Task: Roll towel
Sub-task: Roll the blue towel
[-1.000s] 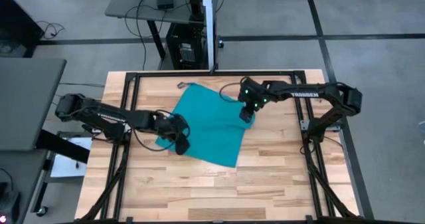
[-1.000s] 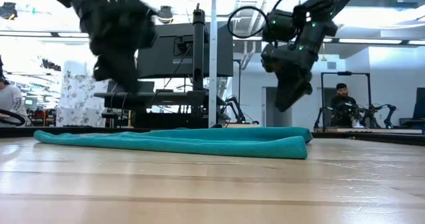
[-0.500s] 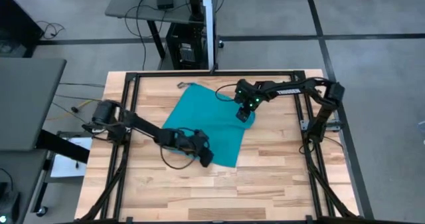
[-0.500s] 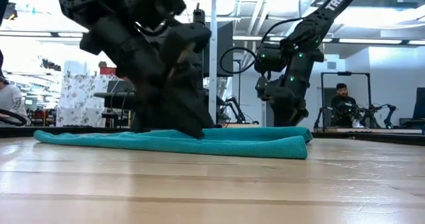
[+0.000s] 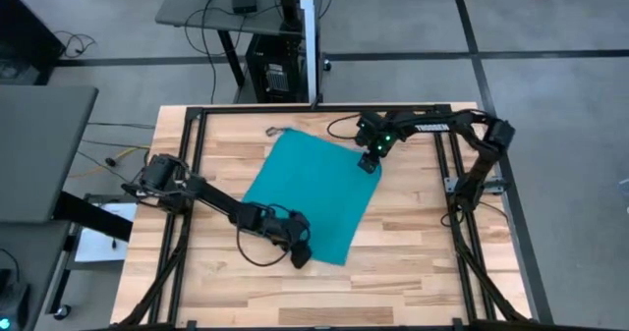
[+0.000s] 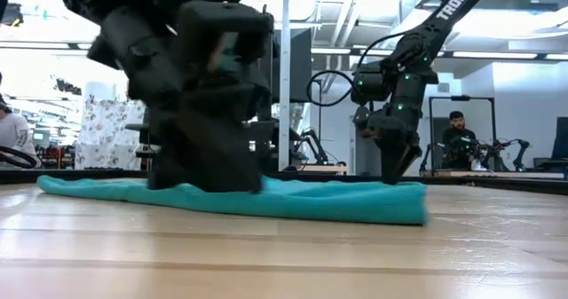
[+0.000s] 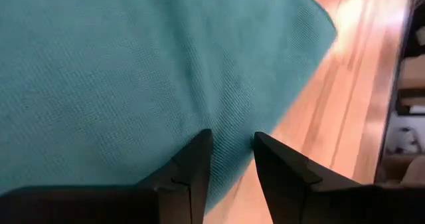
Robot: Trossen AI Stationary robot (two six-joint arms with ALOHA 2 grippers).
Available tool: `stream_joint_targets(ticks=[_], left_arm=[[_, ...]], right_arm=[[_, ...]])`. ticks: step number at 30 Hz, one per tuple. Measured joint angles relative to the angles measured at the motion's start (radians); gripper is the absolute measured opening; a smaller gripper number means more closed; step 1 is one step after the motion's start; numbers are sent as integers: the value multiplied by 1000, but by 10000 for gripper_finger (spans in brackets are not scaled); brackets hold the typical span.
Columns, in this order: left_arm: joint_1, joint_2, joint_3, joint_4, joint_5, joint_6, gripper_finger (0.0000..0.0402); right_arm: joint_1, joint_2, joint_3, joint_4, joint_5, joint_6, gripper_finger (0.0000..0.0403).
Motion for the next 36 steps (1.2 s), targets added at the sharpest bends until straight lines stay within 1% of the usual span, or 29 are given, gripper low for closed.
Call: stream_joint_targets(ticks=[5,9,10,13,15,17,20,24,27,29,33,36], left_arm=[[0,-156,2,-170,-4,1,102],[-17,-258,0,-439,-30,15,102],[-24,-287,0,-522,-47,14,102],[-45,-359,0,-775,-157,-22,102],[-49,-401,-12,-876,-226,-52,102],[-43,-458,-60,-888,-267,-80,102],[-29,-518,-169,-805,-242,-85,102],[-10,-557,-329,-668,-221,-83,102],[29,-575,-393,-634,-213,-73,102],[55,-590,-413,-631,-193,-3,102],[101,-608,-419,-651,-149,202,102],[166,-609,-419,-664,-104,320,102]], right_arm=[[21,-91,0,-21,-13,4,147],[51,-143,0,-34,-13,43,147],[66,-146,1,-34,-13,54,147],[124,-133,1,-29,-14,63,147],[161,-108,1,-4,-19,68,147],[194,-78,1,20,-16,93,147],[222,-36,1,25,-12,166,147],[254,22,0,5,-9,238,147],[290,44,2,-4,-9,309,147],[316,45,2,-22,-9,356,147],[391,43,2,-33,-1,469,147],[461,43,2,-30,0,551,147]])
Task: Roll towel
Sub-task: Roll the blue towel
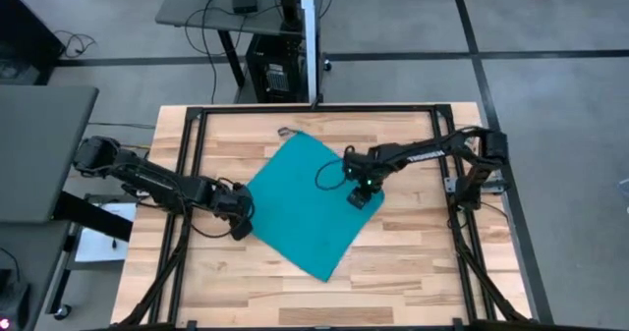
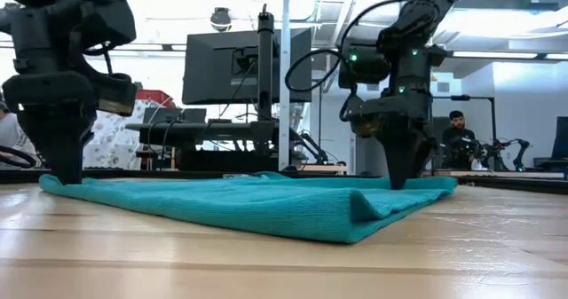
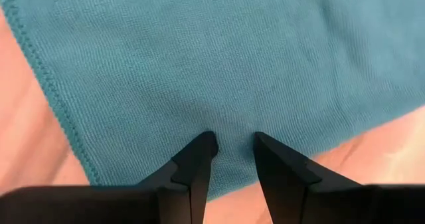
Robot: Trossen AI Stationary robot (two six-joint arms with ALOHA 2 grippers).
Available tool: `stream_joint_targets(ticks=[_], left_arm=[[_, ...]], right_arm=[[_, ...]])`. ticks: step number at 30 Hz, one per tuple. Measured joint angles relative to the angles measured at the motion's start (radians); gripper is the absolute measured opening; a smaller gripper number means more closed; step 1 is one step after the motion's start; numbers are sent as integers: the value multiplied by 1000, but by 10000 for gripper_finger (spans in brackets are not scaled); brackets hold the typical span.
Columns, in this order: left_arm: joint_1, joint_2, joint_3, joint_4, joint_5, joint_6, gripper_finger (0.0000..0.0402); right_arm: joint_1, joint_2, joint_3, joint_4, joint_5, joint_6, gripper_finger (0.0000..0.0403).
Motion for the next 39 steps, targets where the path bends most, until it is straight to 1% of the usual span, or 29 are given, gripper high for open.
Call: stream_joint_targets(ticks=[4,7,9,12,14,16,18,22,23,25,28,31,33,35,37,39], left_arm=[[109,1,-1,-1,43,189,102],[206,2,-2,1,38,304,102],[275,2,8,-4,50,364,102],[342,-2,46,-48,112,406,102],[351,-15,83,-81,150,396,102],[343,-26,117,-68,180,353,102],[309,-47,132,-60,200,272,102],[177,-64,143,154,199,31,102],[132,-58,143,221,171,-31,102],[32,-20,145,331,71,-150,101],[-100,74,144,491,-66,-300,97],[-188,204,144,694,-137,-425,96],[-233,304,147,828,-158,-497,96],[-272,406,175,924,-162,-551,96],[-304,492,215,952,-160,-598,96],[-333,559,256,934,-145,-638,95]], right_arm=[[109,0,-1,55,35,128,147],[180,2,-2,116,40,211,147],[213,2,-2,126,40,263,147],[225,-27,4,91,37,297,147],[216,-58,25,46,38,281,147],[190,-98,46,8,38,223,147],[153,-134,56,-8,39,143,147],[52,-173,56,0,93,-14,147],[25,-172,51,20,95,-56,147],[-25,-146,40,64,75,-128,147],[-82,-90,28,131,-6,-231,147],[-114,-38,28,153,-39,-308,147],[-125,-7,28,149,-39,-356,147],[-142,12,28,148,-39,-399,147],[-159,22,28,135,-42,-427,147],[-177,23,28,102,-43,-457,147]])
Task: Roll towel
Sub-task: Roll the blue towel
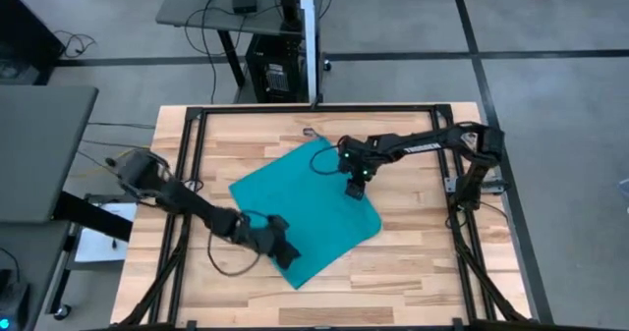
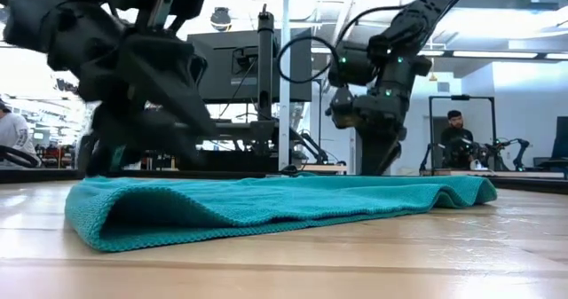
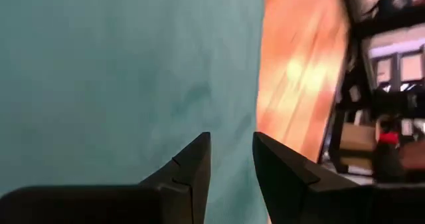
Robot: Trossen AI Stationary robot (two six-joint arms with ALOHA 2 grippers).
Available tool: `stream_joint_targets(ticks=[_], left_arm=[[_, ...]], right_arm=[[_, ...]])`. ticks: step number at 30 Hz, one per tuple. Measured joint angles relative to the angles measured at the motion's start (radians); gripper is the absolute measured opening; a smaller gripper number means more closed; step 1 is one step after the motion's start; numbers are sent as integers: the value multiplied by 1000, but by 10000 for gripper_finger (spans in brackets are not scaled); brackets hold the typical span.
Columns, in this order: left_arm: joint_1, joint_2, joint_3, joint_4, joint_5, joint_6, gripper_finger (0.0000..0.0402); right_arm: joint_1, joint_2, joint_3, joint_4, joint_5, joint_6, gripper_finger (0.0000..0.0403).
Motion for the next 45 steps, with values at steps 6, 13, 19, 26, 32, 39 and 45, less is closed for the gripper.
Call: stream_joint_targets(ticks=[6,13,19,26,32,39,45], left_arm=[[-59,48,81,-199,36,-76,95],[-61,-99,71,-398,66,-4,95],[-38,-327,74,-590,68,101,95],[50,-517,22,-1099,-132,138,95],[191,-584,-134,-988,-139,268,95],[355,-587,-239,-894,-136,459,95],[463,-587,-274,-895,-98,666,95]], right_arm=[[-53,-1,1,-119,-6,-96,147],[-82,-46,-1,-244,-51,-139,147],[-59,-169,0,-222,-76,-27,147],[106,-212,-57,-155,-77,174,147],[313,-210,-174,87,-62,466,147],[458,-163,-192,150,90,696,147],[528,-89,-187,186,116,816,147]])
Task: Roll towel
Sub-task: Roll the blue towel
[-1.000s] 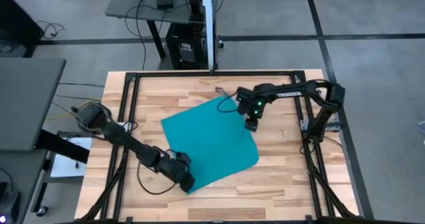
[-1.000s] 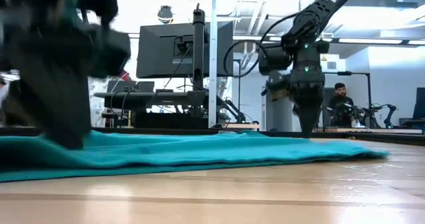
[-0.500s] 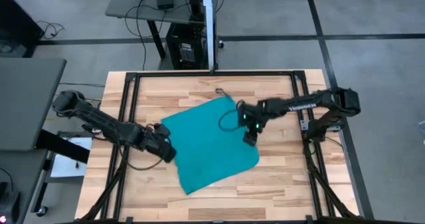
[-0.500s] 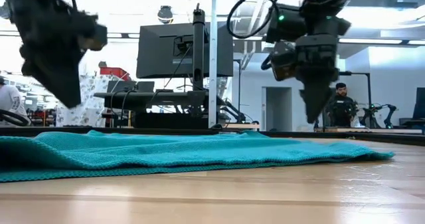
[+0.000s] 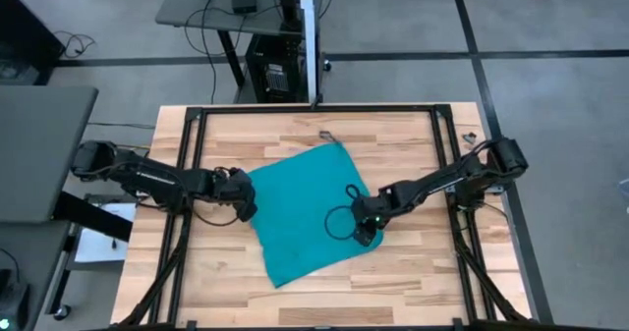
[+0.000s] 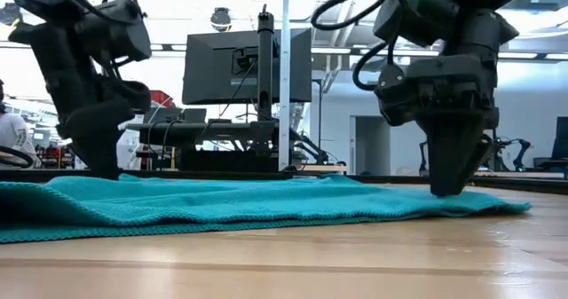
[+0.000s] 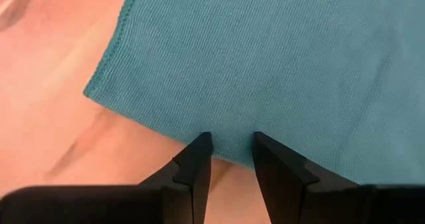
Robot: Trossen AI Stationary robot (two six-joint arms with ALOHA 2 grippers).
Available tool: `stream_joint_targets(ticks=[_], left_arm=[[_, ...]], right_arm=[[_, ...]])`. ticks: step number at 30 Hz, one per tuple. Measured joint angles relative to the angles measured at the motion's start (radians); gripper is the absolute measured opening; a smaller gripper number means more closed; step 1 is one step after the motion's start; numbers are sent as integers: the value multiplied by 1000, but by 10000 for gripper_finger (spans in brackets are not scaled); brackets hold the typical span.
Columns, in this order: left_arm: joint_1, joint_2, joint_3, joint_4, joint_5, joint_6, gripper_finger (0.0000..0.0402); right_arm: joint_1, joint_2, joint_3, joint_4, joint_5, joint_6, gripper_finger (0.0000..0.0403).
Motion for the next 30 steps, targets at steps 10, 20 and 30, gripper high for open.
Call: stream_joint_targets(ticks=[10,20,30], left_arm=[[183,0,0,10,12,274,95],[406,1,21,13,60,464,95],[314,-101,205,-122,431,305,95]], right_arm=[[115,32,-3,201,0,205,147],[158,31,-4,207,1,264,147],[-51,-145,-6,99,-32,40,147]])
